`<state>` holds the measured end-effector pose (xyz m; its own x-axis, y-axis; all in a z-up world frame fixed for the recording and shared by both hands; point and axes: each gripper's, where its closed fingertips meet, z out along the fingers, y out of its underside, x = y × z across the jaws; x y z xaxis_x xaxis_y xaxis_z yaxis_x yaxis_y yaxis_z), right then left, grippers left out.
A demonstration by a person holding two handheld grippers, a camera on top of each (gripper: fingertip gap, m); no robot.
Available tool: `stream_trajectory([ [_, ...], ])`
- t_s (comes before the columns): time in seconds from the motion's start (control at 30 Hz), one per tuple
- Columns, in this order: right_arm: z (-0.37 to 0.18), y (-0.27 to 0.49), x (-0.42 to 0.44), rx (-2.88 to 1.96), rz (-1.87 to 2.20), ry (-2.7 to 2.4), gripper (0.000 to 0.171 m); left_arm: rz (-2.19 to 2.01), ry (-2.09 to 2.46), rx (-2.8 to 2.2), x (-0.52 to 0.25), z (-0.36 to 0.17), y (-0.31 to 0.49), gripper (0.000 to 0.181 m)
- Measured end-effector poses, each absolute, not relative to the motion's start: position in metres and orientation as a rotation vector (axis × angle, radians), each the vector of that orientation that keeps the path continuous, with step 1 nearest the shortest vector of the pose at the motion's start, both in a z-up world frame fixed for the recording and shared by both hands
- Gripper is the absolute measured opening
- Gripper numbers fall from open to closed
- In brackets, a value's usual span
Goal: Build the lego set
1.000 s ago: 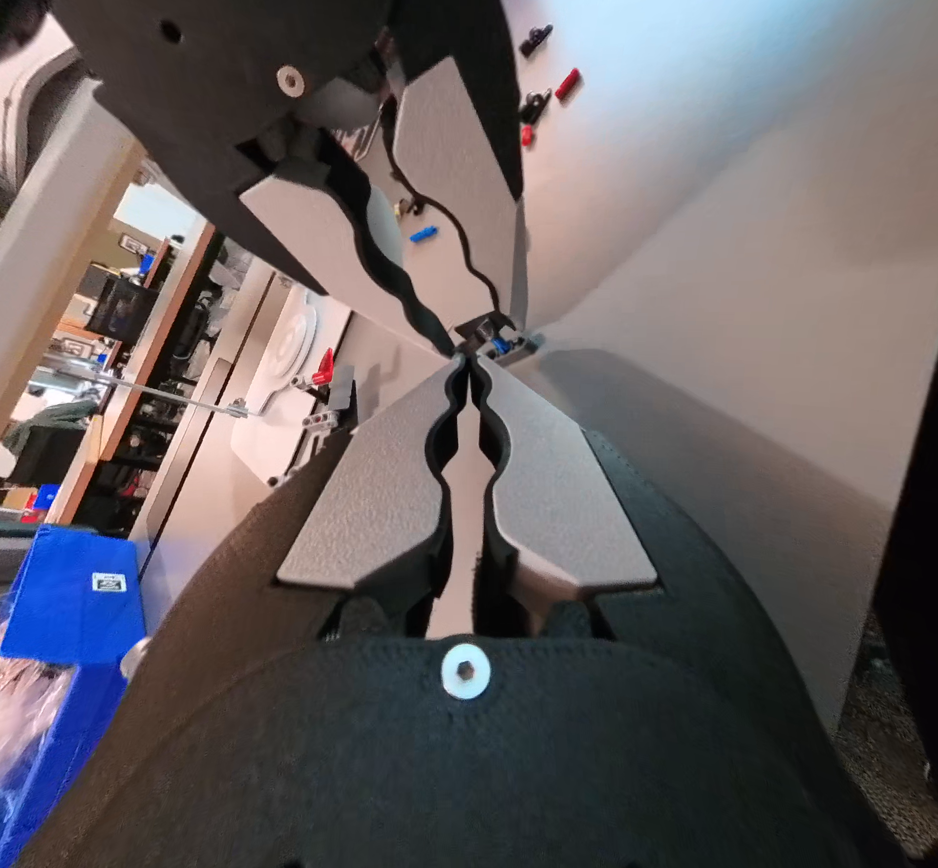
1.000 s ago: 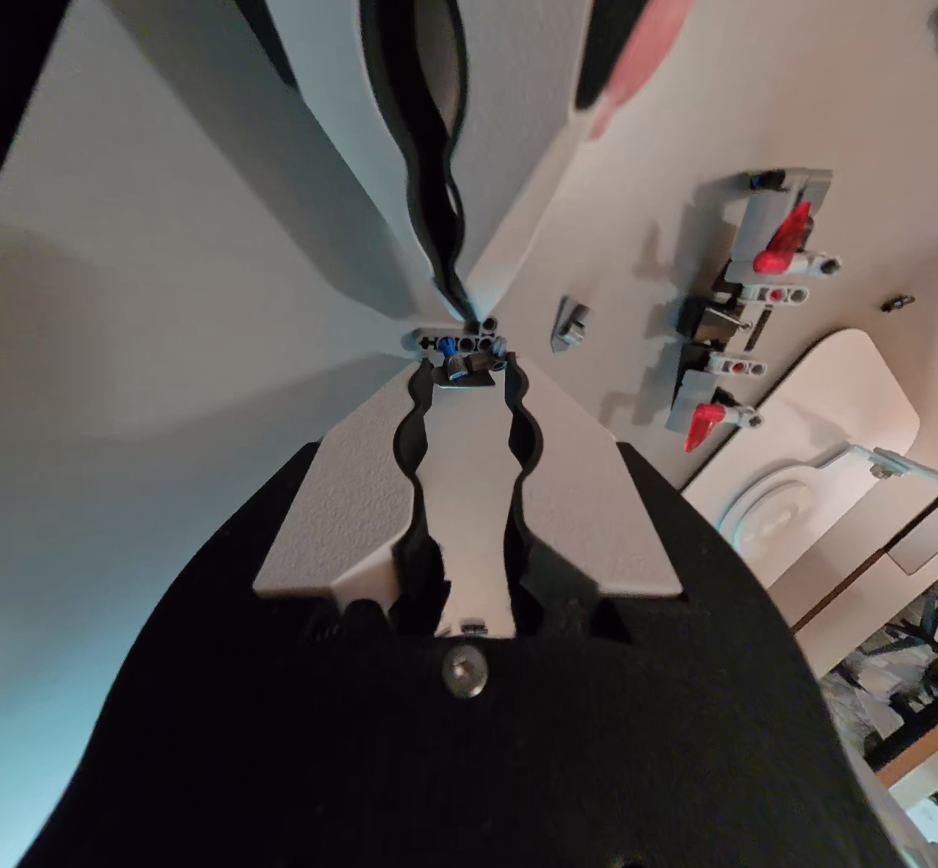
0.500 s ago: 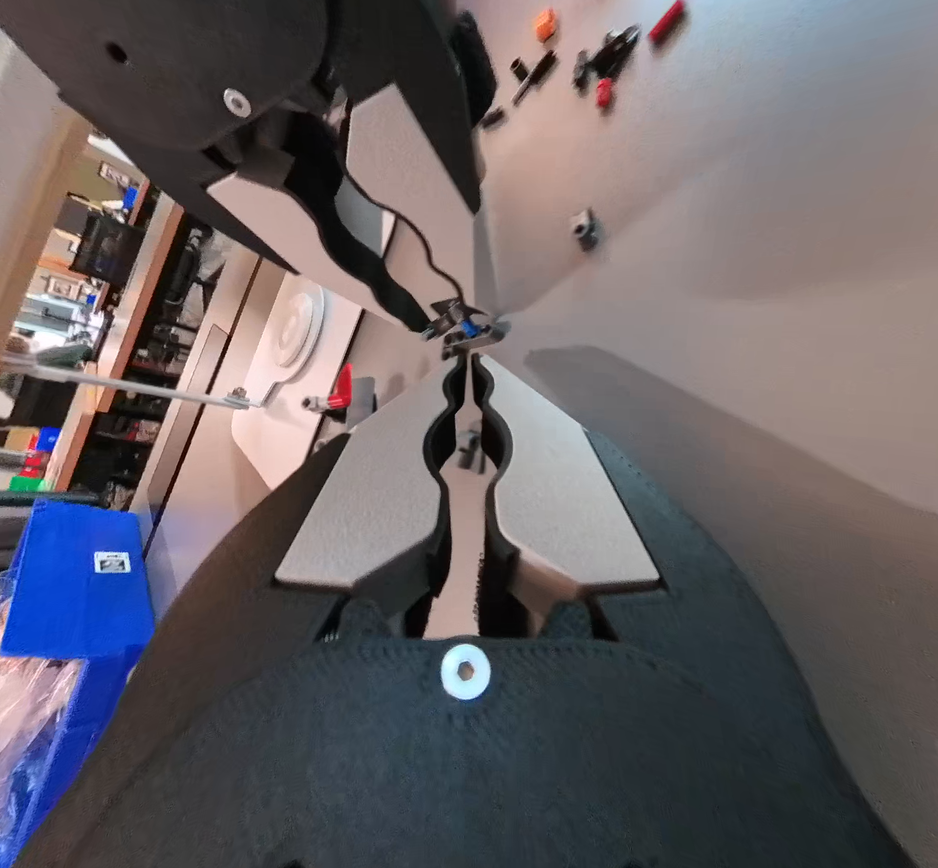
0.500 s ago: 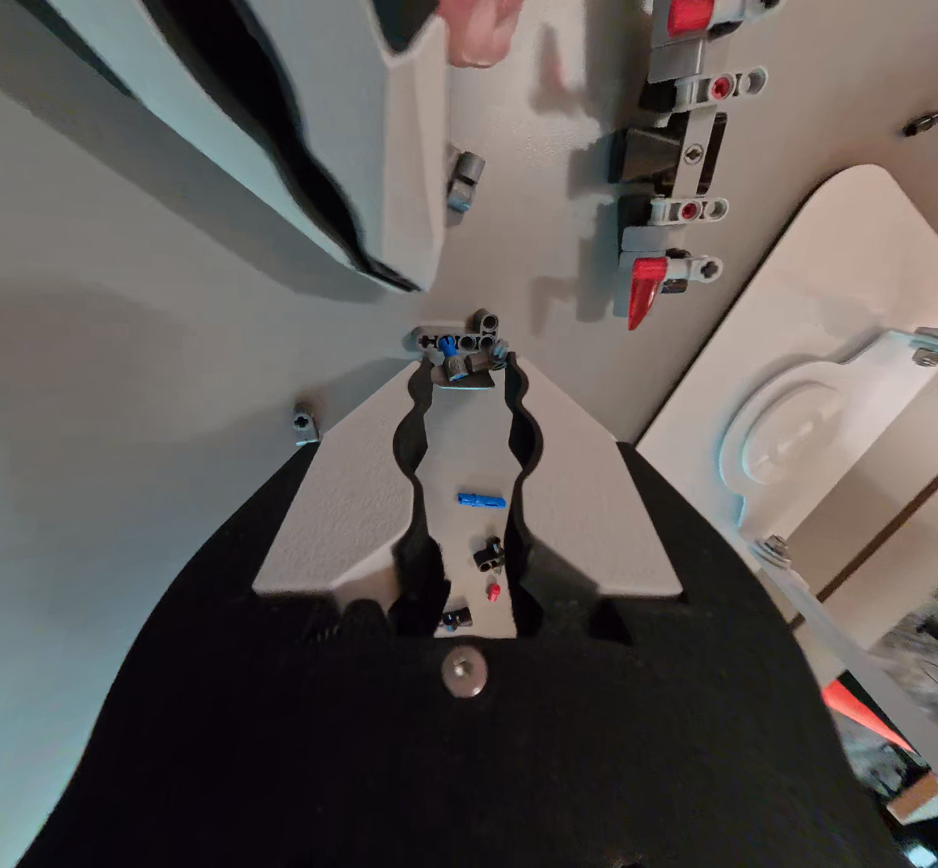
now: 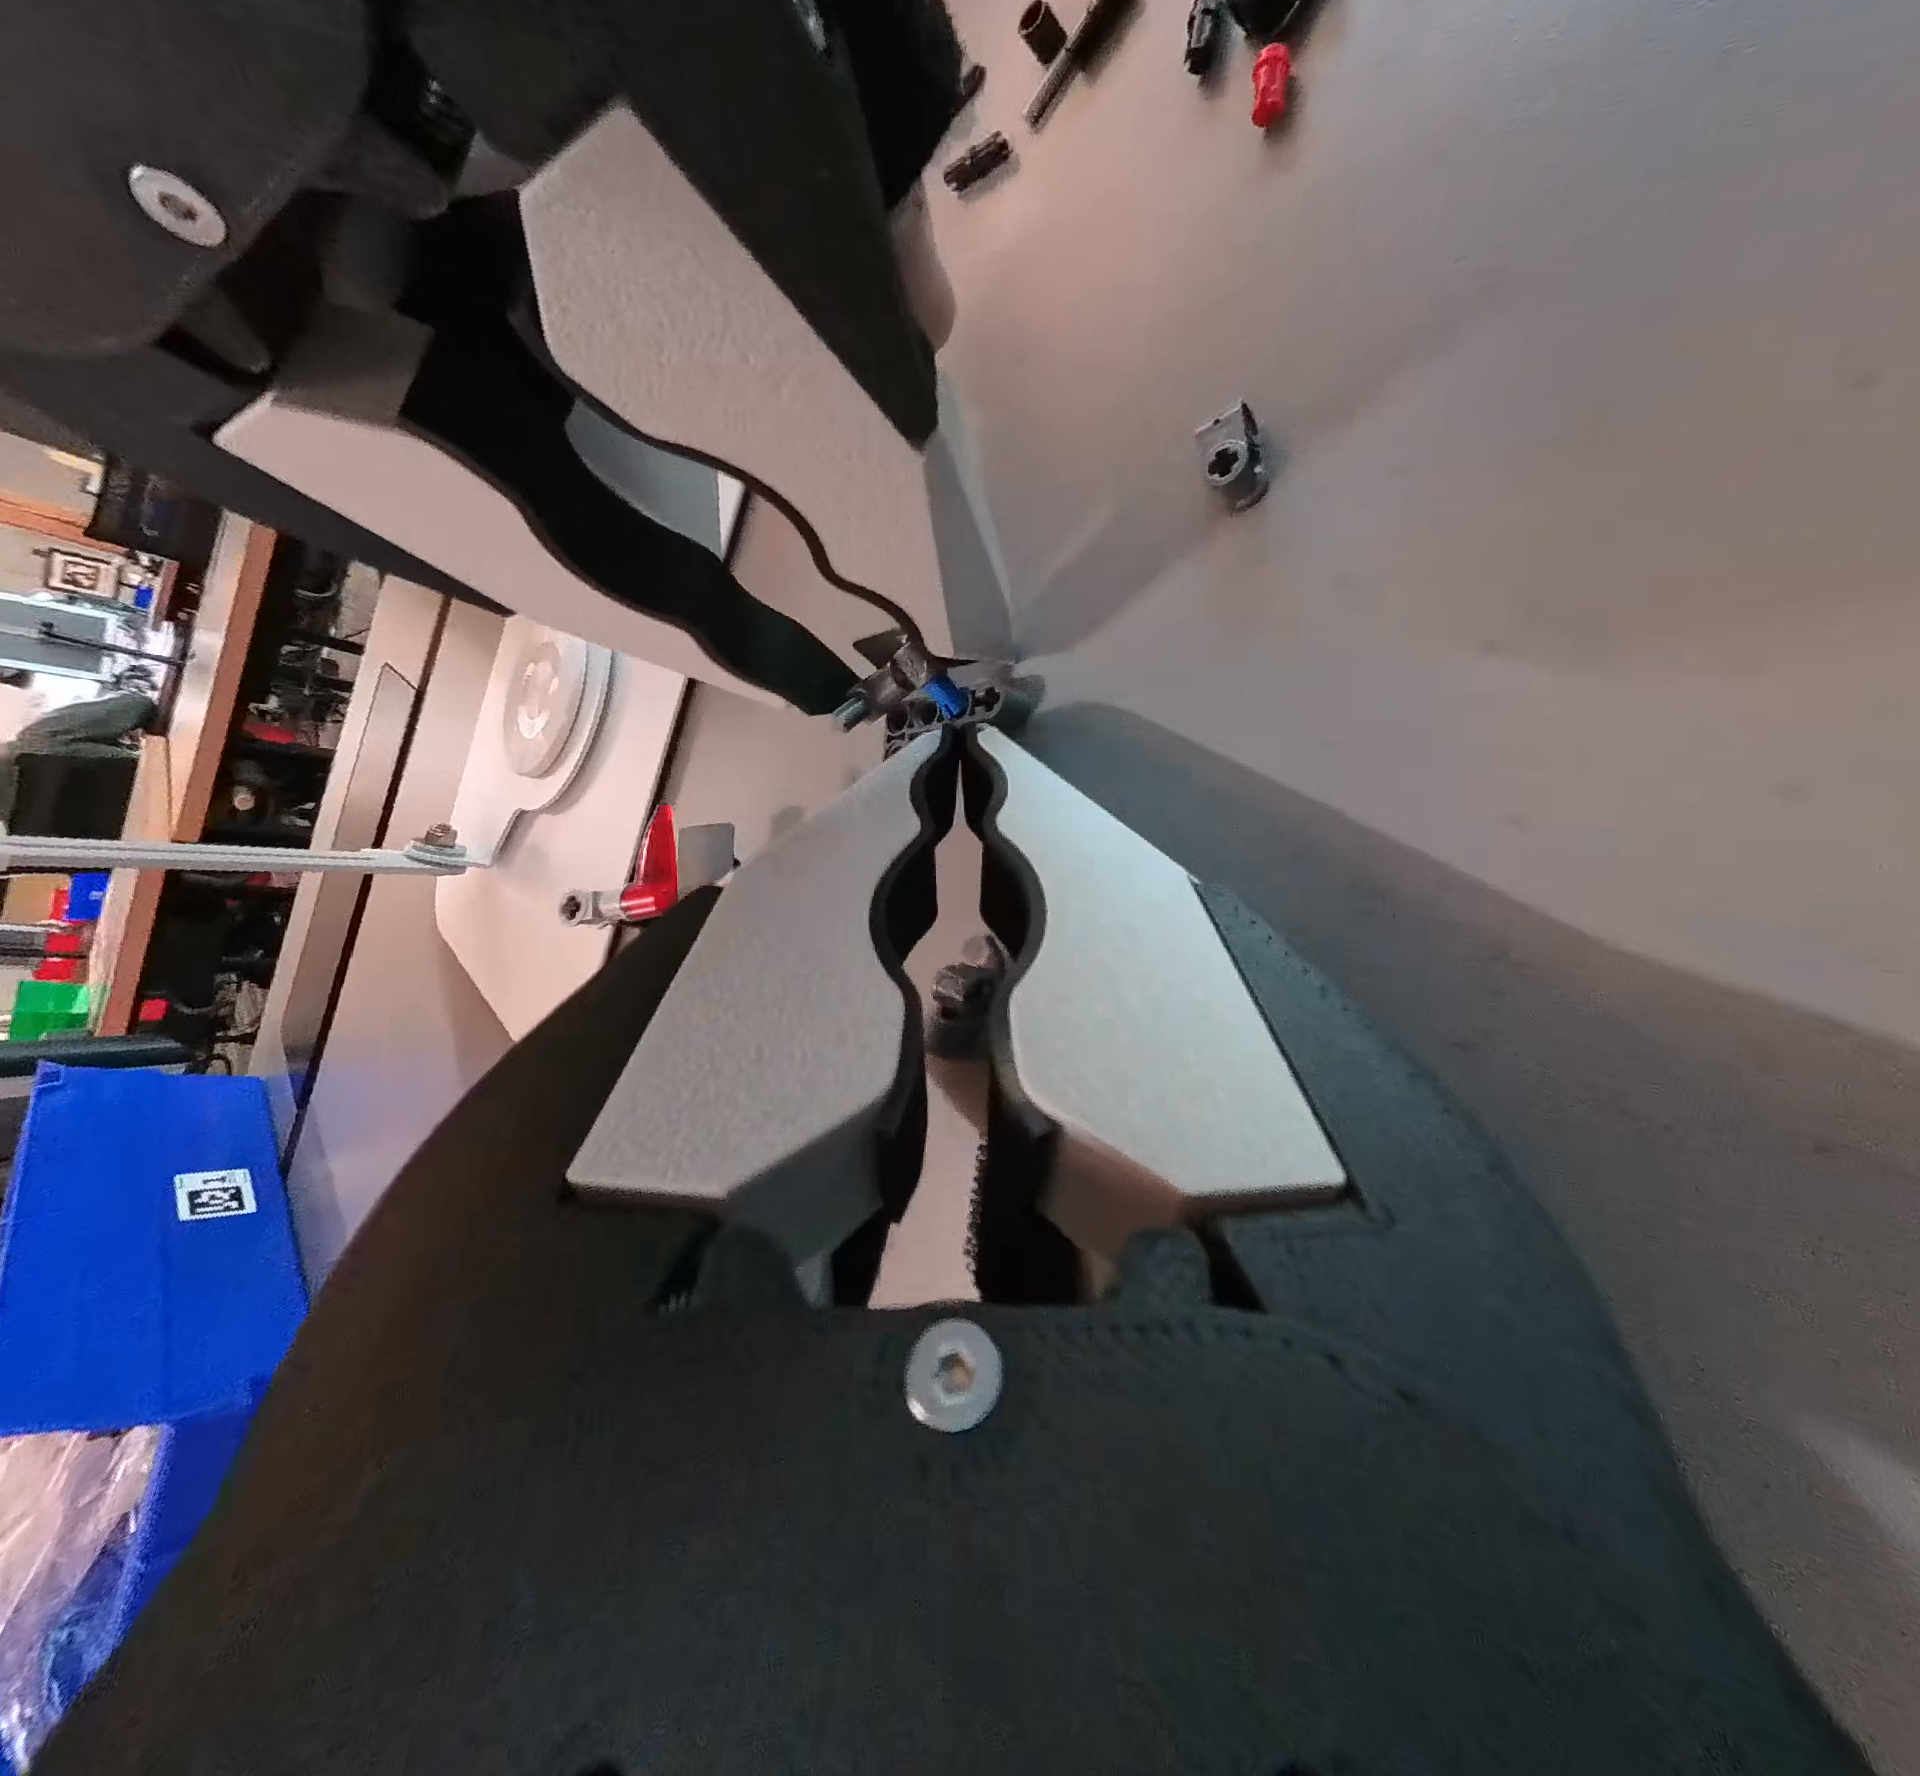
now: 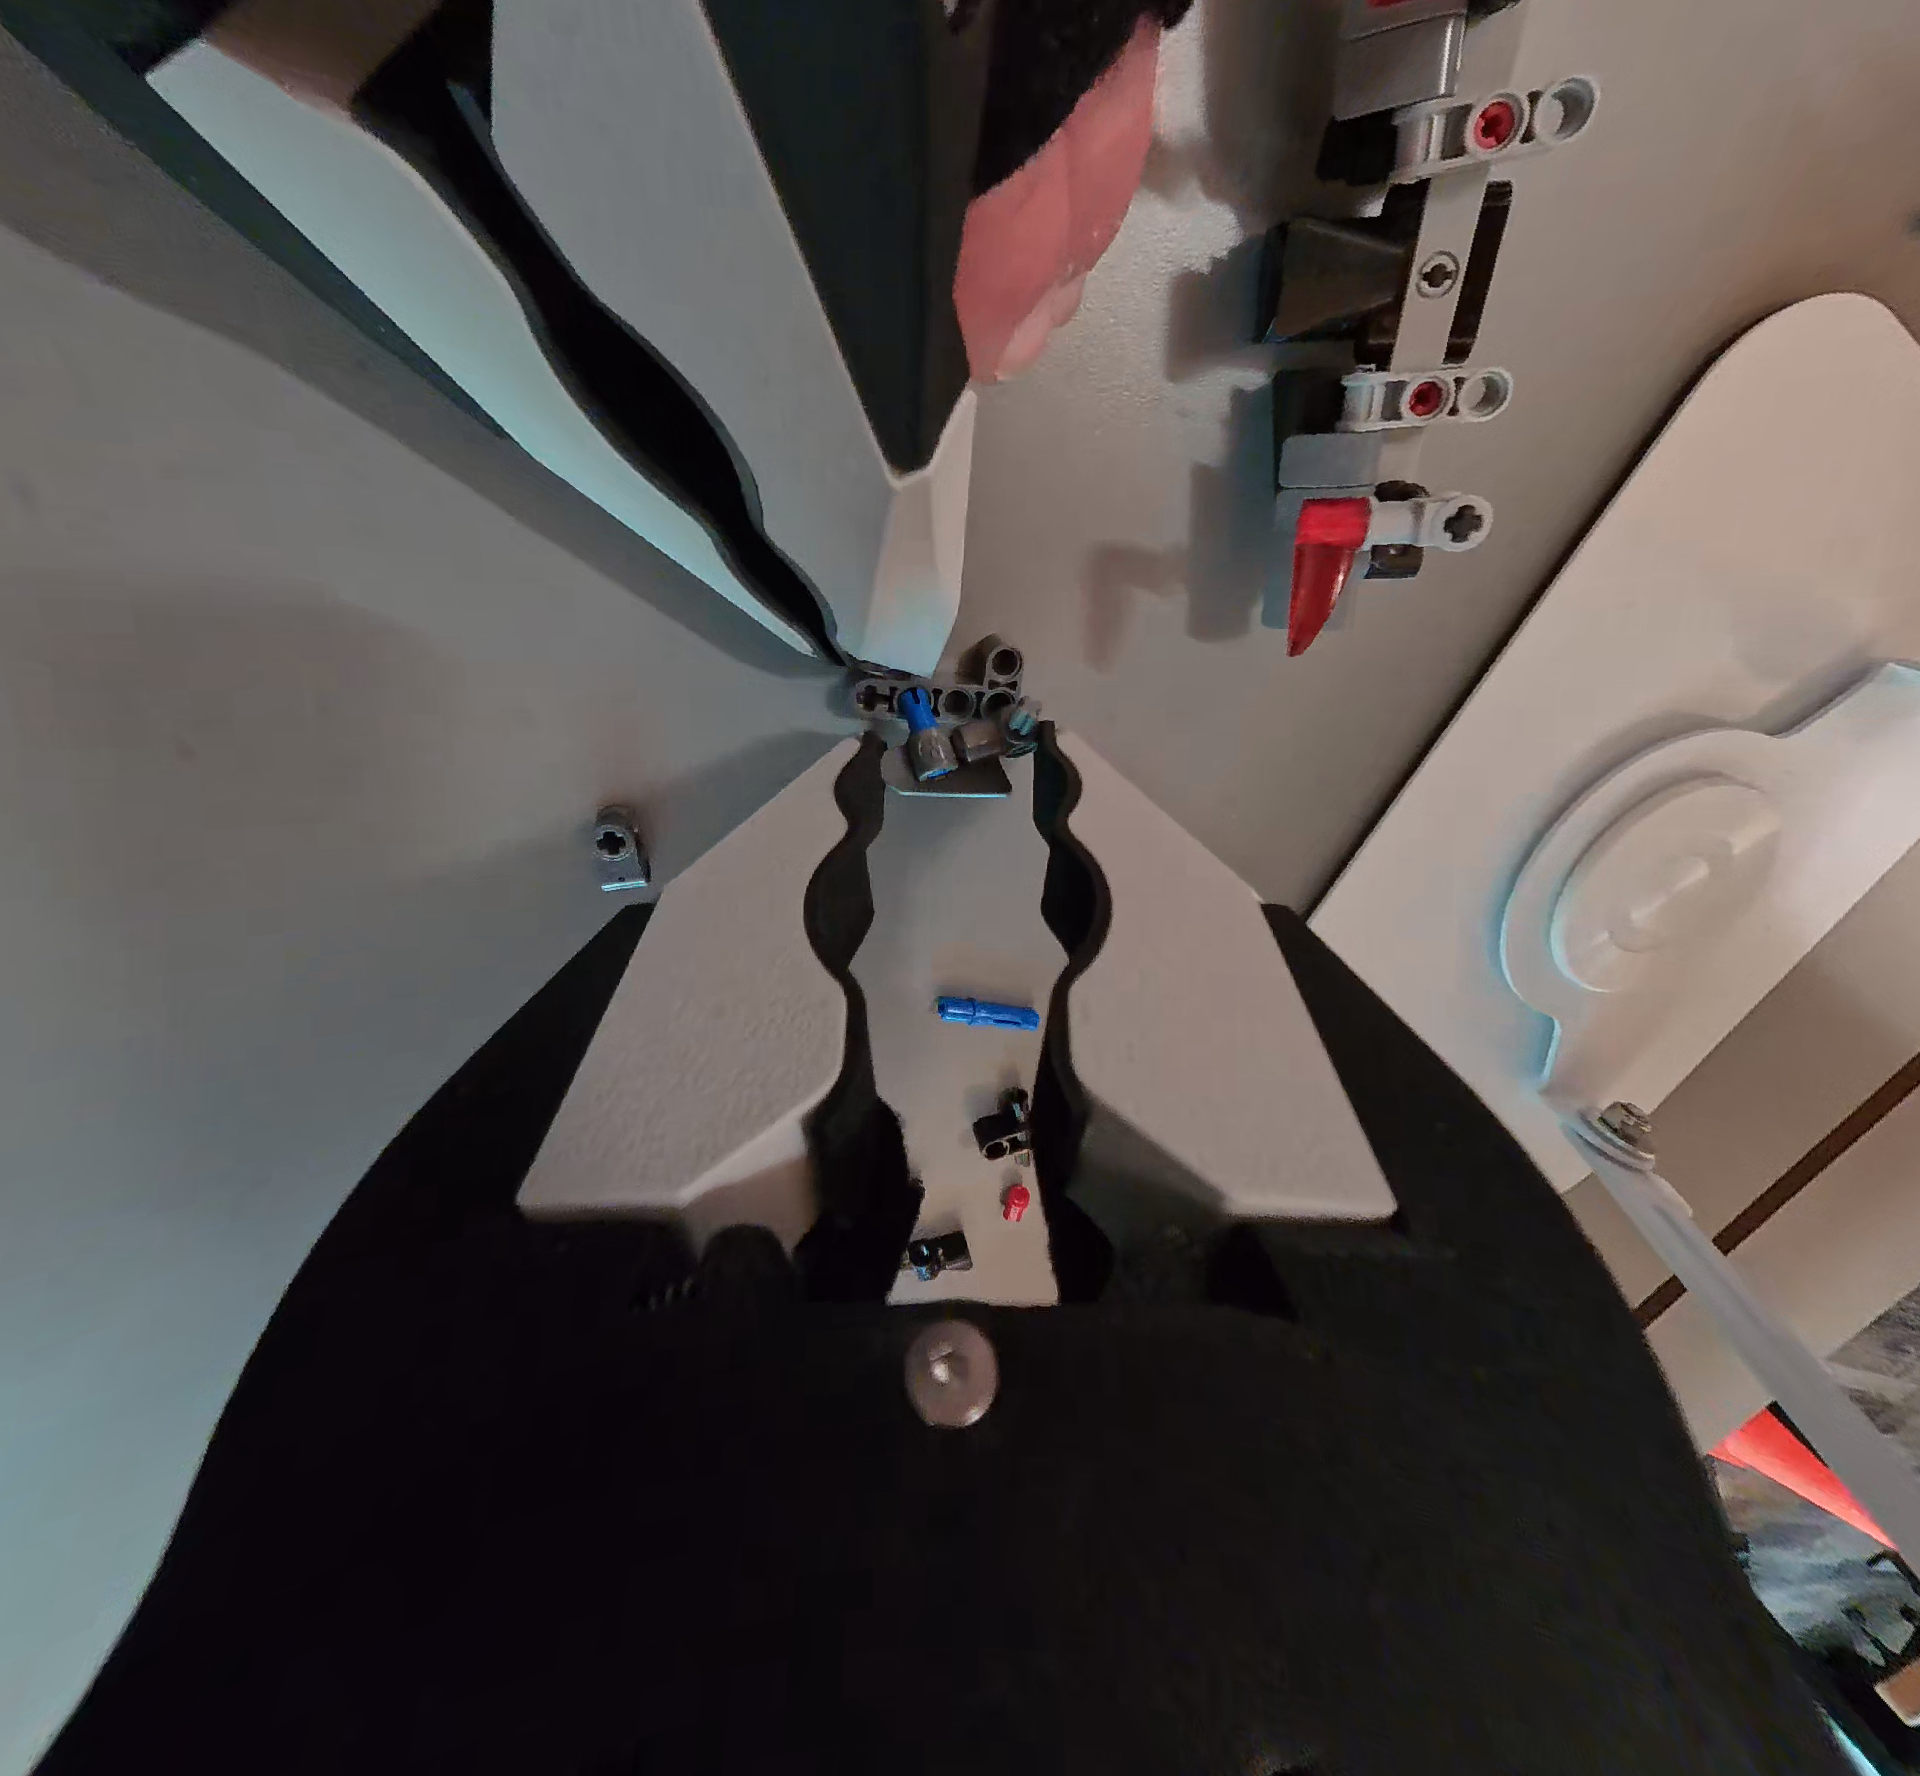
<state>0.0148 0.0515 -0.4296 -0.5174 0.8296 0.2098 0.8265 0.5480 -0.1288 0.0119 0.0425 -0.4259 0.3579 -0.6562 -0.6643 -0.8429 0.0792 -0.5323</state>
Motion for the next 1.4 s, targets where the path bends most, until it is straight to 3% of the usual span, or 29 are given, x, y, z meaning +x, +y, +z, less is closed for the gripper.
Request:
stream_trajectory([
  [0.67,-0.429,0.049,0.015,-1.406,0.016,-2.550,0.027,0.267,1.361,-1.562,0.018,-0.421,0.042,0.000],
  [1.0,-0.426,0.050,0.021,-1.503,0.270,-2.446,0.037,0.267,1.359,-1.564,0.018,-0.421,0.042,0.000],
  [1.27,-0.413,0.053,0.022,-1.555,0.567,-2.263,0.016,0.271,1.356,-1.562,0.018,-0.421,0.043,0.000],
  [1.4,-0.414,0.048,0.021,-1.602,0.654,-2.215,0.015,0.265,1.356,-1.566,0.018,-0.421,0.043,0.000],
])
